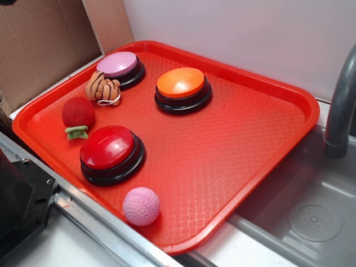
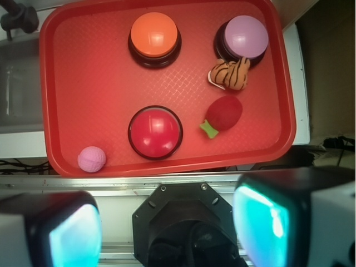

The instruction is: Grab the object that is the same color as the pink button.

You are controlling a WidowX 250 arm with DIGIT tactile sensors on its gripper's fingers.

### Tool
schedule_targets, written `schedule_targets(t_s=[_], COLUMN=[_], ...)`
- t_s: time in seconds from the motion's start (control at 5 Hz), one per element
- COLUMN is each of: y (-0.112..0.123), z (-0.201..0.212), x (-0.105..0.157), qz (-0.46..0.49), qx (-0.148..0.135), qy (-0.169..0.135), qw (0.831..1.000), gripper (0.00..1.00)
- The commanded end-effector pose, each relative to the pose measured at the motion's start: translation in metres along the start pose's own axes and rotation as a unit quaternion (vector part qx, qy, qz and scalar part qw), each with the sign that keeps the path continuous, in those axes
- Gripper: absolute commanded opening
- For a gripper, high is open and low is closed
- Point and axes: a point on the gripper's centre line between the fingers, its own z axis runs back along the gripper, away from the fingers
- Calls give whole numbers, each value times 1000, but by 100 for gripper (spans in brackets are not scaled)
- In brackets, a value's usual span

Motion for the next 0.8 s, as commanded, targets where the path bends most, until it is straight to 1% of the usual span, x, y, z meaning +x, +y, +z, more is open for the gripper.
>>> schedule_targets(t_s=[0.0,0.2,0.4,0.6], y=[0,-18,-41,-67], z=[0,-21,-45,-79], x=[0,4,6,9], qz=[0,3,29,46], qx=[0,-35,-32,-30], qy=[0,3,-5,-30], qw=[1000,999,999,998], gripper=[100,100,100,100])
